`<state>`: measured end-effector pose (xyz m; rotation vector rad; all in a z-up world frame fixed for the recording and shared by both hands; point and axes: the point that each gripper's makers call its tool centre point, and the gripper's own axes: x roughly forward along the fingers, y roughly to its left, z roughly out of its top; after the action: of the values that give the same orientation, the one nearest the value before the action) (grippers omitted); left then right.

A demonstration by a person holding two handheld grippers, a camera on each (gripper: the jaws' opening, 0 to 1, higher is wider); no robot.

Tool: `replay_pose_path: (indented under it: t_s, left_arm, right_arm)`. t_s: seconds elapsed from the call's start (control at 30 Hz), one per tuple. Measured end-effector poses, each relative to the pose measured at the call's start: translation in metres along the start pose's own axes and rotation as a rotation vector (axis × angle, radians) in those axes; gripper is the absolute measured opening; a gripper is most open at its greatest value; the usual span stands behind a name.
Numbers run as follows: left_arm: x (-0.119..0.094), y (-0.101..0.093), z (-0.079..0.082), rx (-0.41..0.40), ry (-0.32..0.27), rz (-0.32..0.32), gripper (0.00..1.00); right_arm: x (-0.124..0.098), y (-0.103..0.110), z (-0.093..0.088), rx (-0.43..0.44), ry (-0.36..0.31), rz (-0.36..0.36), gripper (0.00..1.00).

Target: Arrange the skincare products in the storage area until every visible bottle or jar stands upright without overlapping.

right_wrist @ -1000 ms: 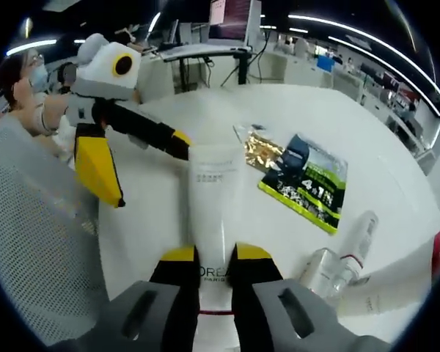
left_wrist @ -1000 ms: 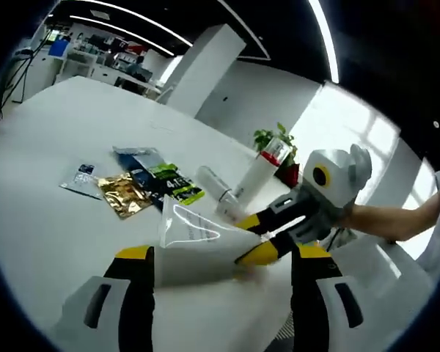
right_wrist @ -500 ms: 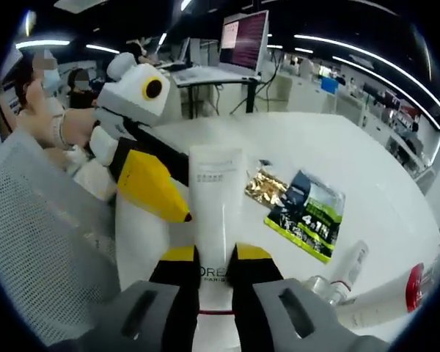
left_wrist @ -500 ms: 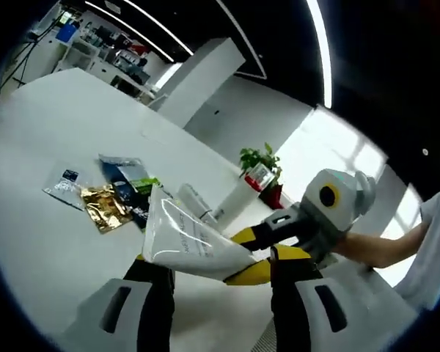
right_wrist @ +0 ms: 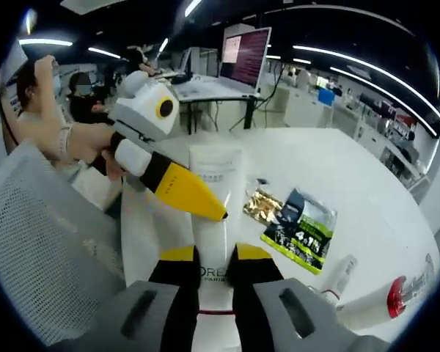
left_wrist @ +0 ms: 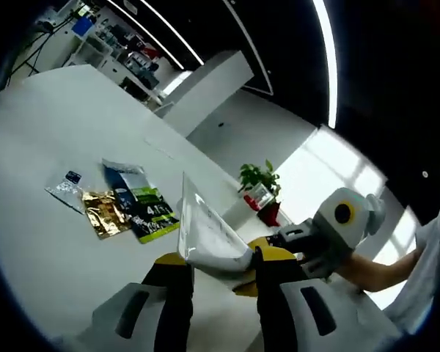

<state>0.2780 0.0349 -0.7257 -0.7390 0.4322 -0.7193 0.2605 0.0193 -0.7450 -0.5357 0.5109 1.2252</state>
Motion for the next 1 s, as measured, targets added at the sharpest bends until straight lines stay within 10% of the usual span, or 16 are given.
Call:
replay_pose_path:
  t_s: [1.0]
  left_arm:
    - [0.018, -0.031, 0.003, -0.059, 0.092, -0.046, 0.17]
  right_arm:
    - [-0.026, -0.01, 0.004, 0.034, -0.017, -0.072, 0.17]
